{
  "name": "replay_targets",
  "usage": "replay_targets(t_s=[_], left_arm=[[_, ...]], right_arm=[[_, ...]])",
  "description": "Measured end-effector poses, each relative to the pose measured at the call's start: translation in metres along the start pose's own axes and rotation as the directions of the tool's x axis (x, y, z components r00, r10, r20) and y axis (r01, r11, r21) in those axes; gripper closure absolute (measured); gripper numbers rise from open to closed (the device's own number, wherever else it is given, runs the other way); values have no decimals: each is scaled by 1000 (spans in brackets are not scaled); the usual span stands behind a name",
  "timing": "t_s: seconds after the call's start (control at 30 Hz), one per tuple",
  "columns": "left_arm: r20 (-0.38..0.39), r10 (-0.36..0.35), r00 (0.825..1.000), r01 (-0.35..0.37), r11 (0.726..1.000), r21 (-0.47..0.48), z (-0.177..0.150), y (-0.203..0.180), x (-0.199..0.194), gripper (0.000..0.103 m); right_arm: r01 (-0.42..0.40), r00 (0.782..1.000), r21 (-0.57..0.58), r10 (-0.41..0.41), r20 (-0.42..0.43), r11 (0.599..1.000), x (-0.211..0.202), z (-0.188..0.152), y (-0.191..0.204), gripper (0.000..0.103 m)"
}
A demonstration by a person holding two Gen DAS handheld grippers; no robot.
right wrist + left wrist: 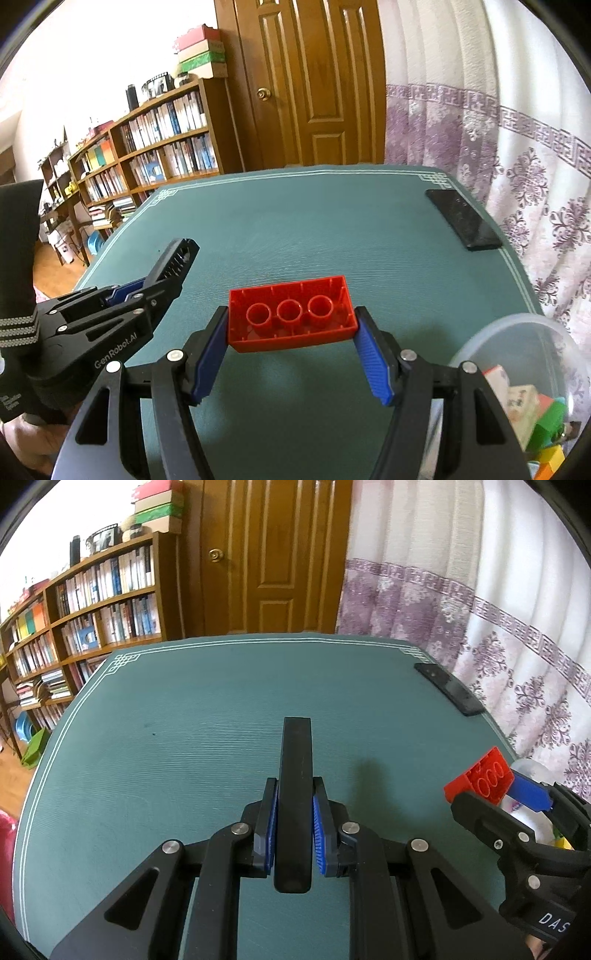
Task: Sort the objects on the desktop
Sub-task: 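Carry the harmonica and red block over the clear bowl with both tools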
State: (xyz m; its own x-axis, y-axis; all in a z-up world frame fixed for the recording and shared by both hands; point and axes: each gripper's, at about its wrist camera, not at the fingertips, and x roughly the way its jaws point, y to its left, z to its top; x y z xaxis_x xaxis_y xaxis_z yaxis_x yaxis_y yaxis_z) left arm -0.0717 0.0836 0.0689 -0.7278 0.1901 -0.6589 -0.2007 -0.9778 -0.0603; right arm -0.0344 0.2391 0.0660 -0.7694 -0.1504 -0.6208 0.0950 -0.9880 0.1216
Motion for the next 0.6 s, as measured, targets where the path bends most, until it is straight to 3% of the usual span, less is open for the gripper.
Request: replay_targets(t_s=[0.2,0.6], left_arm=[[15,-27,1000,27,999,36,0,-24,-11,85],[4,-113,994,111,987,120,-5,-86,-24,85]], right_arm=[[34,999,14,-34,31,999,-25,-8,-17,33],[156,984,131,-165,61,979,-74,-27,-95,33]])
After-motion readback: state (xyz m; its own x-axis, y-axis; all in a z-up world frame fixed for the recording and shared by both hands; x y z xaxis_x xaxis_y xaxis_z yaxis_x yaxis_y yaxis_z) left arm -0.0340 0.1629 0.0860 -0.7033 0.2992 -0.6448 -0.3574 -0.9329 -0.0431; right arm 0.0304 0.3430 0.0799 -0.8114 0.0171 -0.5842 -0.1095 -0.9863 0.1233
